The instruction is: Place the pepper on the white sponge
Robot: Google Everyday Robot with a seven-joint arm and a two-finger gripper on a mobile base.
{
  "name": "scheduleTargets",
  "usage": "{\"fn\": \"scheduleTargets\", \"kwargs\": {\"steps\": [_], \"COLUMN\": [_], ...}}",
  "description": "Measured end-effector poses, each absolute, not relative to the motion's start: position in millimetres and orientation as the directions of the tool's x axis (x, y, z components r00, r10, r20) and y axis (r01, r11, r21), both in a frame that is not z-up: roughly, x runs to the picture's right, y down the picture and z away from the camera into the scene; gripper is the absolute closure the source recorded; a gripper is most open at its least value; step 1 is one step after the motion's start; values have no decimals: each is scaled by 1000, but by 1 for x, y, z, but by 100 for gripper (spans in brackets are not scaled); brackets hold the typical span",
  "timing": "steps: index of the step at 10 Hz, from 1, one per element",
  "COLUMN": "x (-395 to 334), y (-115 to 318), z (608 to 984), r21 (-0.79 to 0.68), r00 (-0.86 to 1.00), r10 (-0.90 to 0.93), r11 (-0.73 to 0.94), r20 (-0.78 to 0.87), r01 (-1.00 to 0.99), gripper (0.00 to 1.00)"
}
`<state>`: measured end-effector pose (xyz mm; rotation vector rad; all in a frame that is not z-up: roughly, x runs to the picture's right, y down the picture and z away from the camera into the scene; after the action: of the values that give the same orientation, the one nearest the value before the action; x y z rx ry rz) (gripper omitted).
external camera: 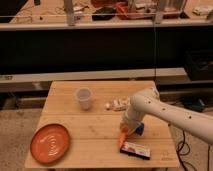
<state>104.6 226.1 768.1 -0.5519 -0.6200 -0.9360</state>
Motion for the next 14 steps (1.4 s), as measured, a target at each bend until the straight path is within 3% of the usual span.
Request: {"fn": "scheduleTargets", "kwargs": {"steps": [3,5,7,11,14], "x": [107,106,108,109,113], "y": [227,226,227,228,226], "z": [769,769,770,771,772], "r21": [-177,-182,-193,-207,-216], "r00": [457,459,468,476,484], "r10": [-550,-547,-538,-528,-522], "r11": [486,485,489,489,492], "r20": [699,700,701,704,702], "r01": [856,856,851,847,843], "gripper": [94,87,90,83,85]}}
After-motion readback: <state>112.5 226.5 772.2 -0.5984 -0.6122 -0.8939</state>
